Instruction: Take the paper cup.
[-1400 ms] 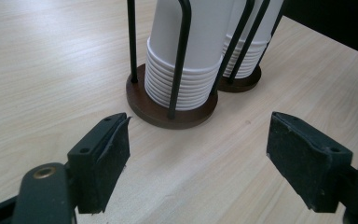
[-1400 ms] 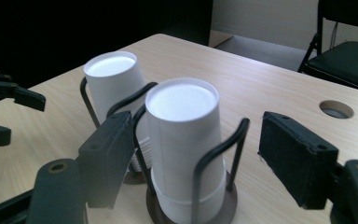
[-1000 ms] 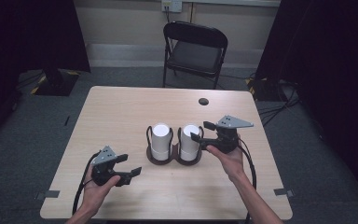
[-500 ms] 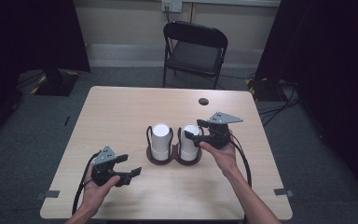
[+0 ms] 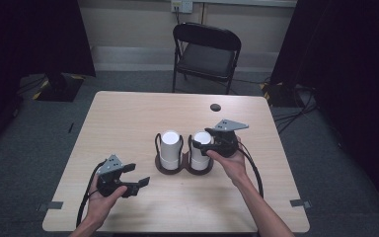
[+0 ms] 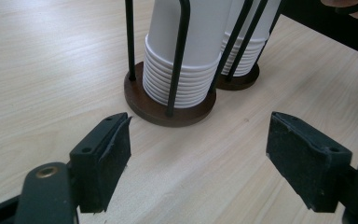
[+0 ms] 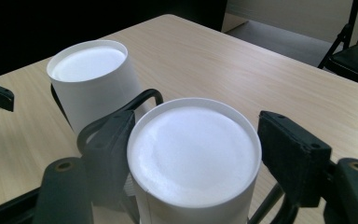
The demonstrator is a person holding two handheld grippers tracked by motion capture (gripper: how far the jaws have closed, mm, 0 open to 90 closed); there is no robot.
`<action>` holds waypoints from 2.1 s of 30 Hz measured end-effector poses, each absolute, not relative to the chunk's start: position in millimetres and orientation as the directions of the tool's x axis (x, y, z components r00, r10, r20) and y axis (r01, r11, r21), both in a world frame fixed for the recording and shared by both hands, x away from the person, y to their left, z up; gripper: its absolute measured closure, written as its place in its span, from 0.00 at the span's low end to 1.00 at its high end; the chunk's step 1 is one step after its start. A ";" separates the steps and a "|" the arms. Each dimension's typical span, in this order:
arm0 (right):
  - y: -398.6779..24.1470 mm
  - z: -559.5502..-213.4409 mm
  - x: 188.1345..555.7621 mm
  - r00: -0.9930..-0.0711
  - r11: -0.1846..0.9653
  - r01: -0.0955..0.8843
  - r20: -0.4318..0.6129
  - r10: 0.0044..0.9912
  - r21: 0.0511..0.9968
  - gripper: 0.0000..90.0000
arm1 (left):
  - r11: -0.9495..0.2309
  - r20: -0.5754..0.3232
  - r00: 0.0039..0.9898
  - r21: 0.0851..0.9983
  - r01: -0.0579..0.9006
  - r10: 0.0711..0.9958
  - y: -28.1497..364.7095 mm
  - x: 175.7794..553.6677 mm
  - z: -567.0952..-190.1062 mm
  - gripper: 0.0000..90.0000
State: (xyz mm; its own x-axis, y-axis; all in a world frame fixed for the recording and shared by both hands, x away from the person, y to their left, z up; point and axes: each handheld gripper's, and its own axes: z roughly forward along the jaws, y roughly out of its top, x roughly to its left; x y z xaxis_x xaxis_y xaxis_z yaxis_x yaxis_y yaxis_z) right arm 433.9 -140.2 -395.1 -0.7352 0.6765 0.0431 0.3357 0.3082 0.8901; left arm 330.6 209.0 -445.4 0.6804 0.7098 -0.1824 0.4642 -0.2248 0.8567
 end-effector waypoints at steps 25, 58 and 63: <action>-136.7 -397.4 438.7 -0.741 0.331 0.338 0.033 0.671 0.881 0.38 | -0.246 -0.175 0.693 0.852 0.463 0.700 205.6 331.9 -448.0 0.24; -148.0 -379.6 435.9 -0.737 0.271 0.313 0.052 0.674 0.910 0.38 | -0.258 -0.163 0.697 0.851 0.457 0.698 201.8 332.4 -449.3 0.20; -149.8 -375.6 434.7 -0.734 0.256 0.307 0.057 0.677 0.917 0.39 | -0.248 -0.169 0.688 0.851 0.464 0.706 203.2 332.9 -449.5 0.19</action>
State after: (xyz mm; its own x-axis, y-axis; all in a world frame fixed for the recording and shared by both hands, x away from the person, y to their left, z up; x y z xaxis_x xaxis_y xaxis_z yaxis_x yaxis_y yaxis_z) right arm 434.7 -149.8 -375.6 -0.7340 0.6768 0.0567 0.3068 0.2559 0.9167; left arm 332.9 203.2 -449.5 0.6878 0.7060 -0.1690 0.4636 -0.2480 0.8506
